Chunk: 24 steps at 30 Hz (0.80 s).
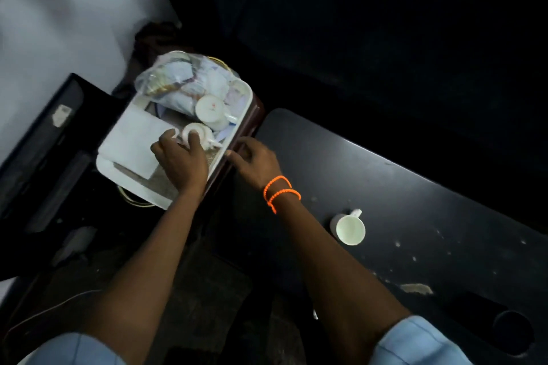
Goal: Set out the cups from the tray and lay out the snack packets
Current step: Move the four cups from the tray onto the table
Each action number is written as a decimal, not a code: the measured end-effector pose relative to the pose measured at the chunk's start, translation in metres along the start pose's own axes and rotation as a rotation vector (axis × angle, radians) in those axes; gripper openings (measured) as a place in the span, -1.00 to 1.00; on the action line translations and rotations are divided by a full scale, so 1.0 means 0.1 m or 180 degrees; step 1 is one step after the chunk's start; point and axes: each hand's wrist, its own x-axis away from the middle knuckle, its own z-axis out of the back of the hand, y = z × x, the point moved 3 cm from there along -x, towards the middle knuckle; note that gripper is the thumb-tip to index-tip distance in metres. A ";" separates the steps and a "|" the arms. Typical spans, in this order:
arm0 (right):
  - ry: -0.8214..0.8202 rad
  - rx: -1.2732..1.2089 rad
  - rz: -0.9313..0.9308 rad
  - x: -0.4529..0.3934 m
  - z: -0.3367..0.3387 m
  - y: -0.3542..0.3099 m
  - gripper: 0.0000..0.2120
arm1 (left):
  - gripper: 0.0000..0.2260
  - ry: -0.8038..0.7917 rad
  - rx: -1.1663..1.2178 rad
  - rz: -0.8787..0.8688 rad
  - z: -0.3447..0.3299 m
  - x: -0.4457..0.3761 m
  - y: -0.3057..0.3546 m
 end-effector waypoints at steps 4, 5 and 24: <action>-0.0551 -0.0377 -0.0635 -0.31 -0.35 -0.27 -0.41 | -0.42 -0.0876 -0.0052 0.0980 0.01 -0.45 -0.09; -0.0603 -0.0509 -0.0765 -0.35 -0.37 -0.27 -0.43 | -0.38 -0.1044 0.0161 0.1193 -0.01 -0.43 -0.08; 0.0116 -0.2171 -0.1269 -0.09 0.18 0.34 -0.22 | -0.67 -0.1500 0.2422 0.0498 -0.25 0.51 0.15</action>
